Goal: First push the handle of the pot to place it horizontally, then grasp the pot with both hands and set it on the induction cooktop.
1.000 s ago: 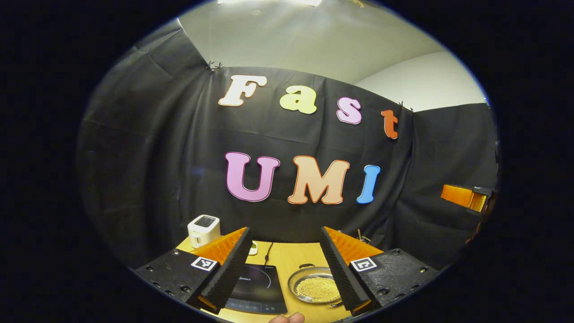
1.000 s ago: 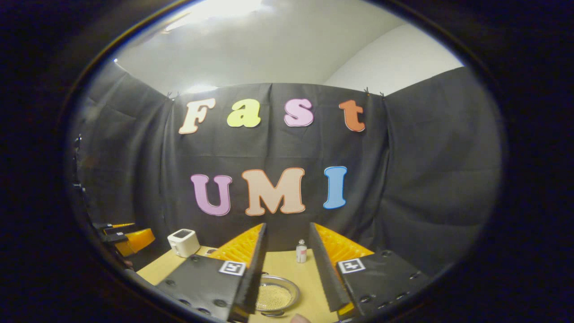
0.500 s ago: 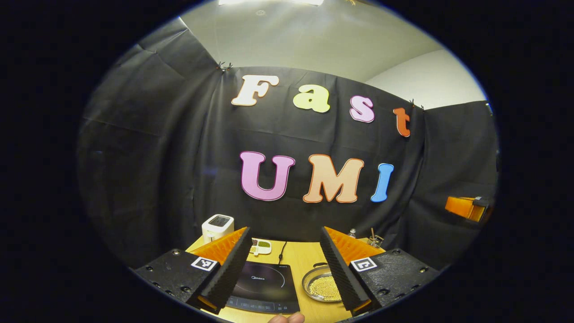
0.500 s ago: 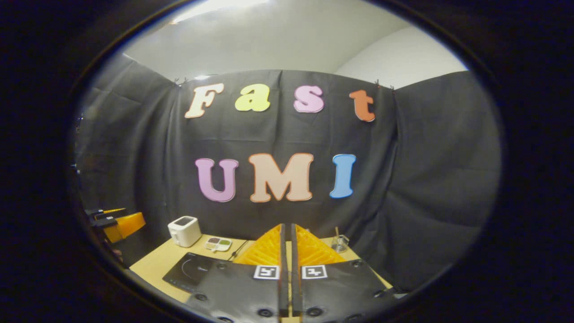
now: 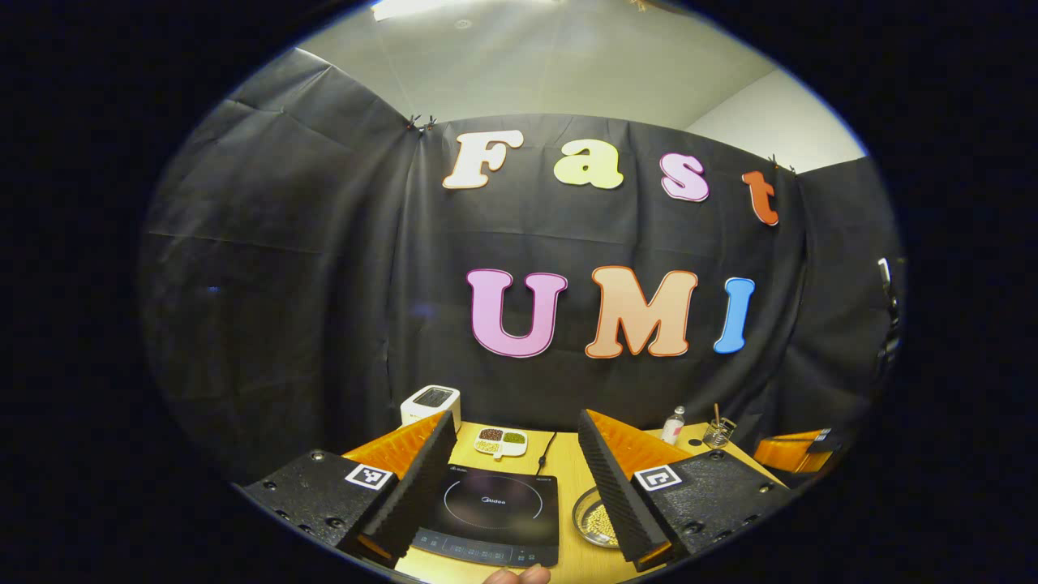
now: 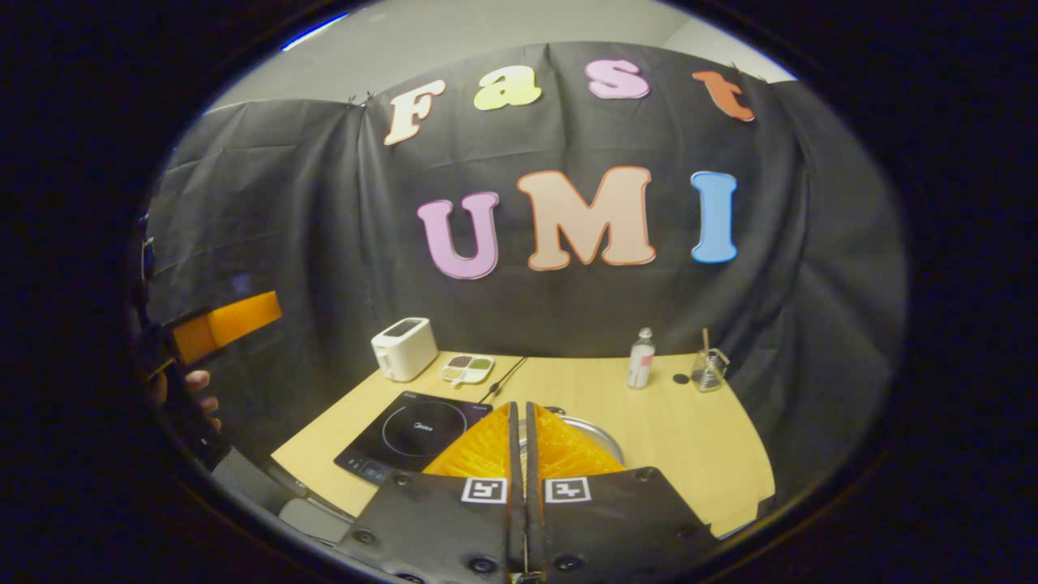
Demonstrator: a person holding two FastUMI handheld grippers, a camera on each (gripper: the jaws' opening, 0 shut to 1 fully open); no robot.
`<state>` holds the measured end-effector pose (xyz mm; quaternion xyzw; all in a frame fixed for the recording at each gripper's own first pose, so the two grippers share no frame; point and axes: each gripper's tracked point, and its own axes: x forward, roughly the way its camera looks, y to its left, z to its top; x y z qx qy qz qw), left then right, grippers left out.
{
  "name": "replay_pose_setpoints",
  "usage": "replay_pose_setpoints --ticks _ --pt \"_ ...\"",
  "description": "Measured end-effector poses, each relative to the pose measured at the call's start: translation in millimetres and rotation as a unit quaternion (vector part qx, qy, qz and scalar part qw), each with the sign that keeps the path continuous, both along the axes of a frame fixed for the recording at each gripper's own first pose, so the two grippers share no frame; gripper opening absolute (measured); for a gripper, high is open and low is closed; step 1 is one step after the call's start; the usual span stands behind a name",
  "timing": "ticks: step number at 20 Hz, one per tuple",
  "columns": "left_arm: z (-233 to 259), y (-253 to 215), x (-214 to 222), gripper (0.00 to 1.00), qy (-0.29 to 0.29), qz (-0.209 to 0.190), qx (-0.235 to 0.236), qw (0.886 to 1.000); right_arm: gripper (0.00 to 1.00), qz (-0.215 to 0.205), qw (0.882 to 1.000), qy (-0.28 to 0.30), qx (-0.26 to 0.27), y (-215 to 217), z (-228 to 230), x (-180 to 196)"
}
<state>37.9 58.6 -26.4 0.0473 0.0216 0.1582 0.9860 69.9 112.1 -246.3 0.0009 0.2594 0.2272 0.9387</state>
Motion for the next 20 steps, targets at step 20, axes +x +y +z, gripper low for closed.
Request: replay_pose_setpoints --ticks 20 --pt "-9.9 -25.1 -8.3 0.93 0.068 0.138 0.063 0.986 0.0 0.161 0.952 0.26 0.022 25.9 -198.3 -49.5"
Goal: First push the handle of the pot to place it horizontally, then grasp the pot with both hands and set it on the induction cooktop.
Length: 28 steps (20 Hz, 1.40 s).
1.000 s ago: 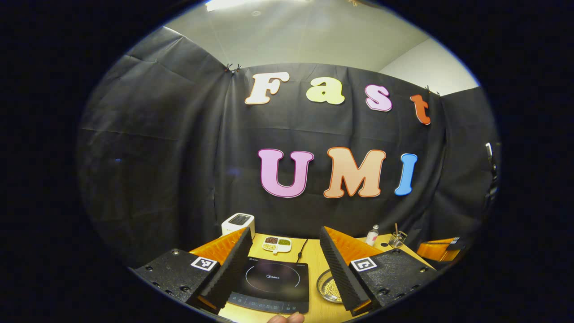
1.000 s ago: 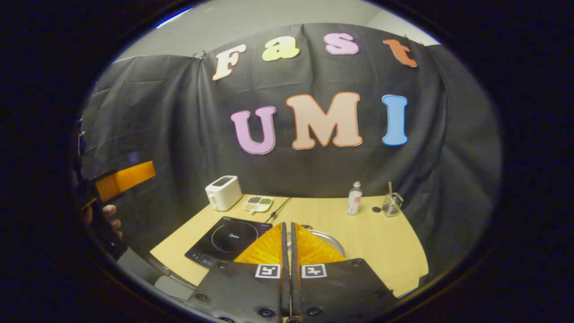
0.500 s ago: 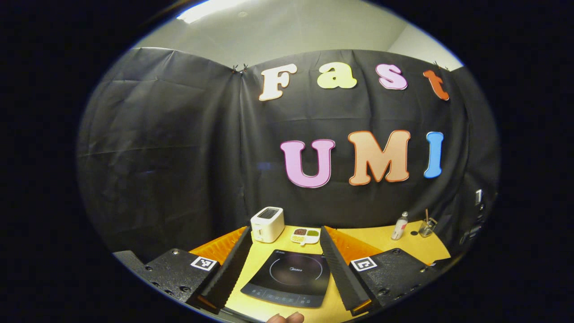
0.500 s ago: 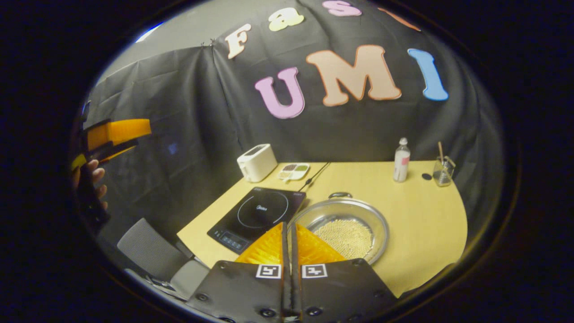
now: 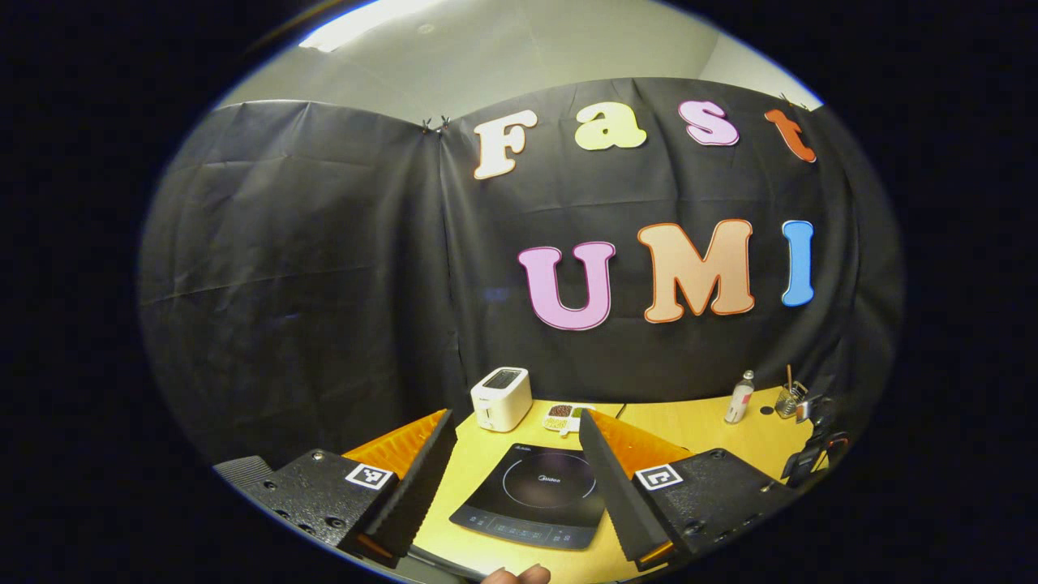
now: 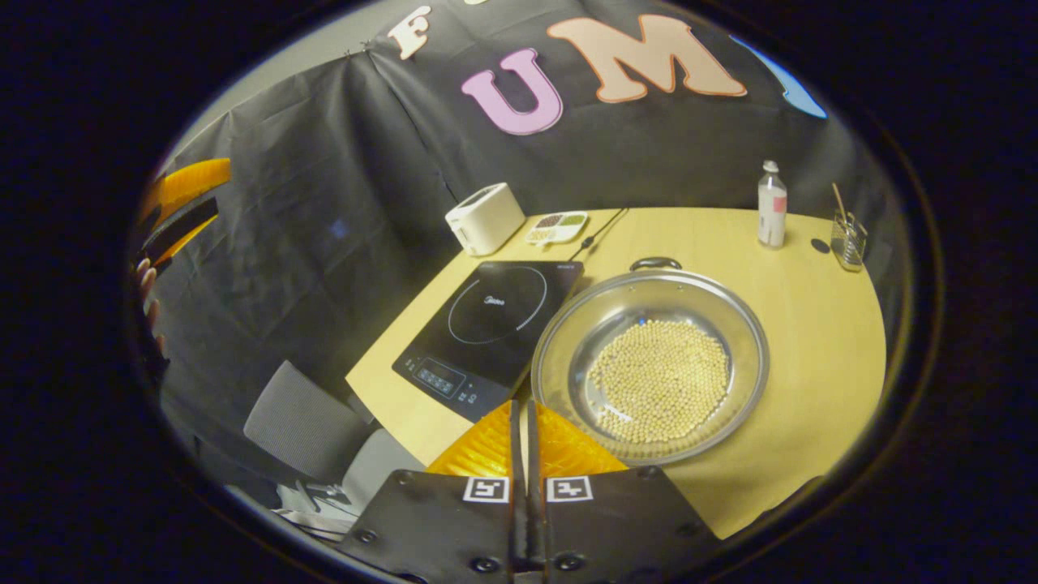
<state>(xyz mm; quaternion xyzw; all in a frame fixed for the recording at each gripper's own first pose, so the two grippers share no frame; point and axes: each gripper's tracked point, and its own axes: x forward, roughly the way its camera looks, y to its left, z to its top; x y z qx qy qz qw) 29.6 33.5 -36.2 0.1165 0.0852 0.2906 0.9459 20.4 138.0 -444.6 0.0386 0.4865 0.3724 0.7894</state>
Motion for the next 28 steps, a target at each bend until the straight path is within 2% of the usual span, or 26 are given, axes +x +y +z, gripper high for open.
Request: replay_pose_setpoints --ticks 1,2,3,5,8,9,10,13,14,15,16,17,20,22,23,24,25,28 --pt "-2.8 -2.9 3.4 0.93 0.005 -0.002 -0.009 1.0 0.0 0.001 1.0 0.01 -0.01 -2.4 -7.9 -4.6" --pt "-3.2 -6.0 4.9 0.89 0.004 -0.004 -0.013 1.0 0.0 0.002 1.0 0.02 -0.017 -3.5 -15.8 -9.5" --pt "-1.5 -8.0 6.4 0.93 0.001 -0.006 -0.012 1.0 0.0 0.005 0.999 0.03 -0.024 -4.1 -24.9 -15.3" --pt "-5.5 -11.3 5.3 0.96 0.01 -0.01 -0.009 1.0 0.03 0.019 0.998 0.044 -0.044 -10.6 -41.7 -28.5" --pt "-10.8 -12.9 3.3 0.96 0.022 -0.01 -0.01 1.0 0.0 0.019 0.997 0.051 -0.055 -12.0 -52.4 -35.5" --pt "-10.4 -14.4 4.3 0.96 0.023 -0.011 -0.011 1.0 0.03 0.019 0.996 0.056 -0.059 -10.8 -57.8 -37.9" --pt "-9.3 -15.4 4.8 0.93 0.025 -0.013 -0.008 1.0 0.0 0.019 0.996 0.061 -0.062 -10.5 -61.9 -40.1" --pt "-8.1 -17.9 2.5 0.93 0.028 -0.015 -0.001 0.999 0.0 0.019 0.995 0.072 -0.061 -8.8 -69.7 -46.9" --pt "-10.7 -19.3 2.5 0.96 0.031 -0.014 -0.003 0.999 0.03 0.023 0.995 0.07 -0.066 -10.2 -74.2 -47.9" --pt "-11.1 -19.7 1.8 0.93 0.032 -0.014 -0.003 0.999 0.0 0.024 0.995 0.069 -0.074 -13.7 -79.8 -49.4" --pt "-10.9 -19.1 0.3 0.96 0.033 -0.012 -0.001 0.999 0.03 0.023 0.994 0.07 -0.081 -17.1 -85.2 -51.7" --pt "-10.0 -19.2 0.1 0.96 0.032 -0.012 0.001 0.999 0.0 0.018 0.993 0.076 -0.084 -20.6 -89.4 -53.7" --pt "-10.5 -21.2 0.4 0.93 0.037 -0.011 0.009 0.999 0.03 -0.001 0.993 0.092 -0.078 -28.3 -93.0 -55.9" --pt "-11.2 -24.0 0.8 0.96 0.037 -0.014 0.006 0.999 0.0 -0.009 0.992 0.096 -0.075 -33.7 -92.7 -54.5" --pt "-11.4 -25.7 0.0 0.96 0.038 -0.016 0.005 0.999 0.03 -0.012 0.993 0.095 -0.075 -36.4 -92.2 -51.6" --pt "-12.4 -27.8 -1.8 0.96 0.038 -0.018 0.006 0.999 0.0 -0.012 0.993 0.094 -0.076 -40.6 -91.7 -50.9" --pt "-12.1 -30.2 -1.2 0.93 0.039 -0.021 0.006 0.999 0.03 -0.013 0.992 0.095 -0.077 -44.4 -92.4 -49.3" --pt "-14.3 -37.0 1.6 0.93 0.039 -0.028 0.006 0.999 0.03 -0.019 0.992 0.098 -0.078 -52.9 -94.4 -48.3"
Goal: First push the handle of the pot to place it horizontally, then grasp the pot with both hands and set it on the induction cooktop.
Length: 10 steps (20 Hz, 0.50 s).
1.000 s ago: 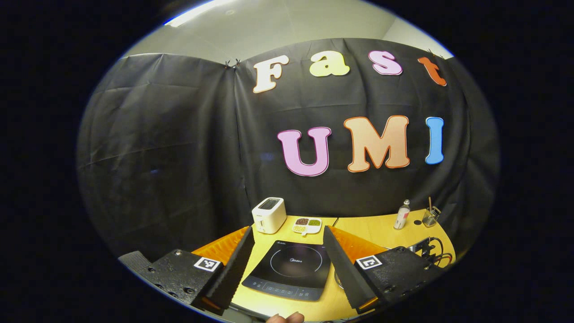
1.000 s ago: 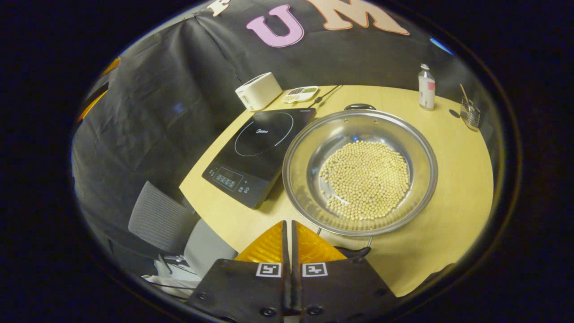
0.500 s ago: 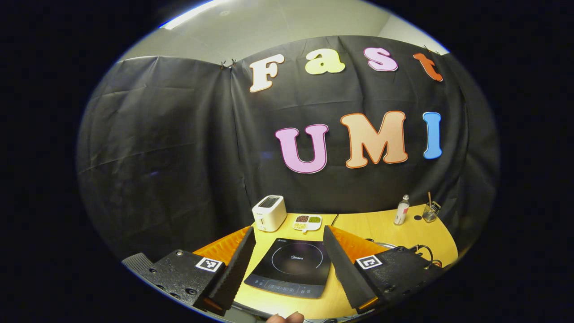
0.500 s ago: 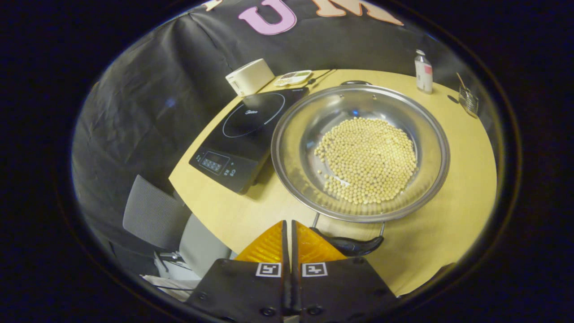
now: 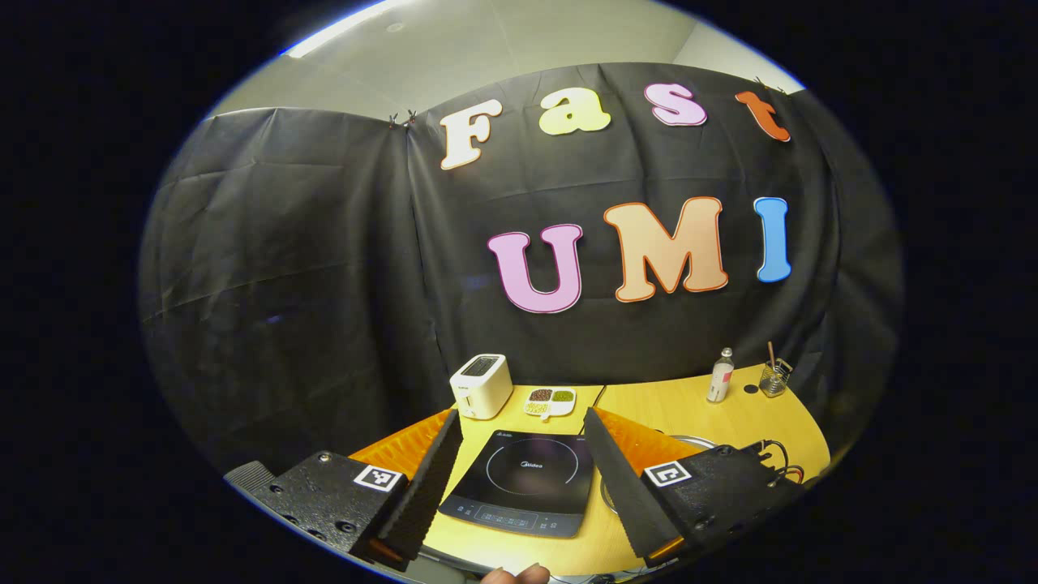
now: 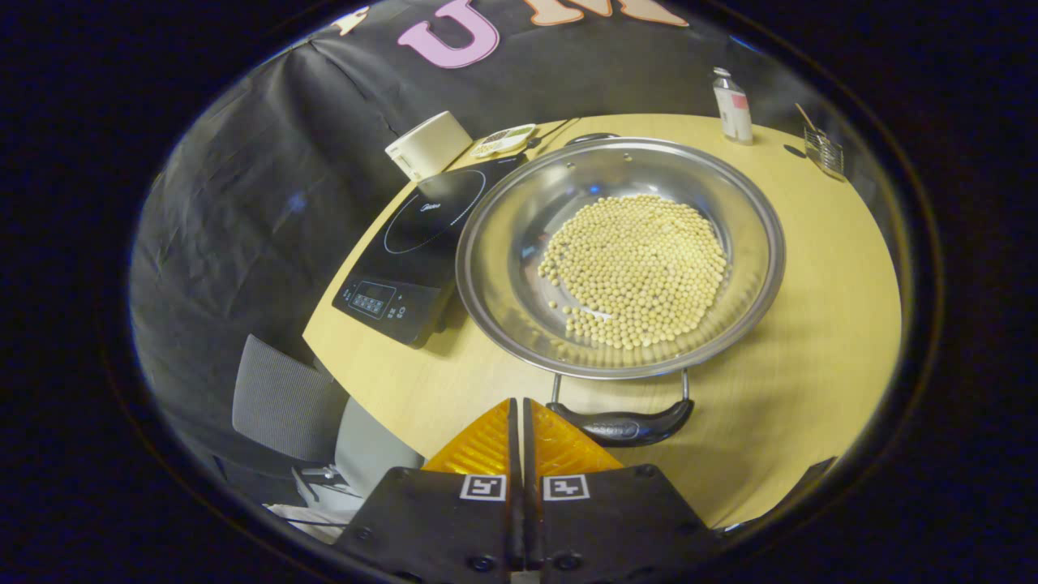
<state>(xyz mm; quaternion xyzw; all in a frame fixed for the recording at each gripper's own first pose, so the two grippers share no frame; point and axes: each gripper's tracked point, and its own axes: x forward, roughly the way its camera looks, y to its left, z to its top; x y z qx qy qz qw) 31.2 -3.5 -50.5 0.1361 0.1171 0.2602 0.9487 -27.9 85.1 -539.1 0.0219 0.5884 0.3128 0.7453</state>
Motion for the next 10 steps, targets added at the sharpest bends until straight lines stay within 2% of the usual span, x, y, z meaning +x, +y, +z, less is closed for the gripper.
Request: replay_pose_setpoints --ticks 2,4,10 --pt "-1.0 -3.2 2.0 0.96 -0.001 -0.003 -0.001 1.0 0.03 -0.007 1.0 -0.002 -0.005 -11.8 -0.3 5.0" --pt "-1.0 -4.8 3.4 0.93 -0.002 -0.006 -0.002 1.0 0.03 -0.015 1.0 -0.002 -0.013 -22.6 -4.2 10.6" --pt "-3.3 -7.7 3.6 0.93 -0.001 -0.009 -0.004 1.0 0.0 -0.04 0.999 -0.007 -0.034 -55.7 -11.8 34.2"
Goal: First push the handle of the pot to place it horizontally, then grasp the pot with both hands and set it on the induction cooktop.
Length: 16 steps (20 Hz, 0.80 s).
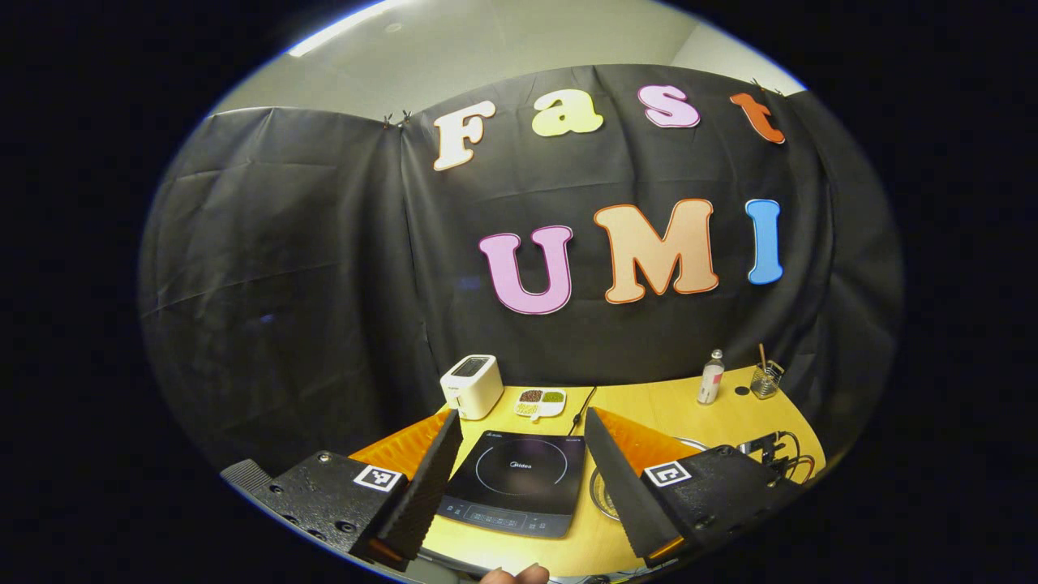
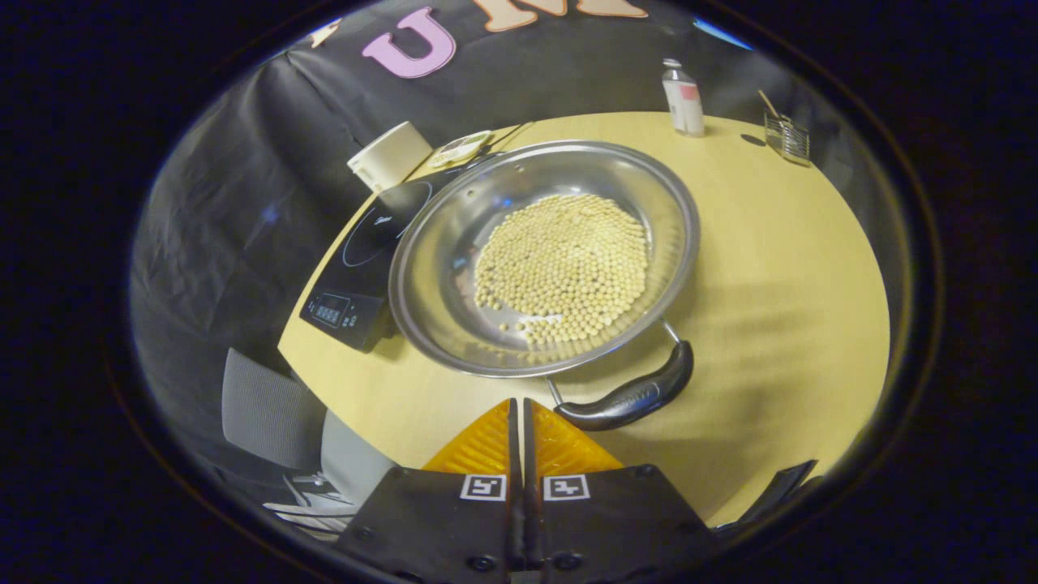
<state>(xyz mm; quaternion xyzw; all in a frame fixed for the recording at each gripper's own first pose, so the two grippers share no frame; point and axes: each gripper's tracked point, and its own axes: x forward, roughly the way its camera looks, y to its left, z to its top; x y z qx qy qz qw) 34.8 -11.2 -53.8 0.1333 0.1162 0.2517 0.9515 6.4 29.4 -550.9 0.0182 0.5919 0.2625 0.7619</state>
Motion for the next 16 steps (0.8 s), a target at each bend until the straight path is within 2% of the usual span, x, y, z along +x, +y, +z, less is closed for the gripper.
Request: replay_pose_setpoints --ticks 1,3,6,9,13,15,16 --pt "1.7 0.5 -1.5 0.93 0.0 0.001 0.0 1.0 0.03 -0.004 1.0 -0.001 -0.003 -5.2 -1.5 5.3" --pt "1.5 1.5 -2.5 0.93 -0.001 0.002 0.0 1.0 0.0 -0.012 1.0 -0.002 -0.01 -15.1 -4.5 13.1" --pt "0.5 4.8 -5.4 0.96 -0.001 0.007 -0.001 1.0 0.03 -0.023 1.0 -0.003 -0.018 -27.5 -7.4 25.8" --pt "2.1 6.8 -7.1 0.93 -0.003 0.009 -0.001 1.0 0.03 -0.03 0.999 -0.011 -0.031 -41.4 -10.5 39.2" --pt "0.2 9.7 -9.1 0.96 -0.002 0.014 -0.003 1.0 0.02 -0.043 0.998 -0.014 -0.038 -54.1 -12.6 53.5" --pt "-0.4 11.4 -9.1 0.93 -0.001 0.016 -0.004 1.0 0.02 -0.044 0.998 -0.021 -0.045 -59.3 -13.6 61.6" --pt "-1.3 11.6 -9.7 0.93 -0.001 0.017 -0.004 1.0 0.0 -0.046 0.998 -0.023 -0.048 -61.8 -13.9 65.3"
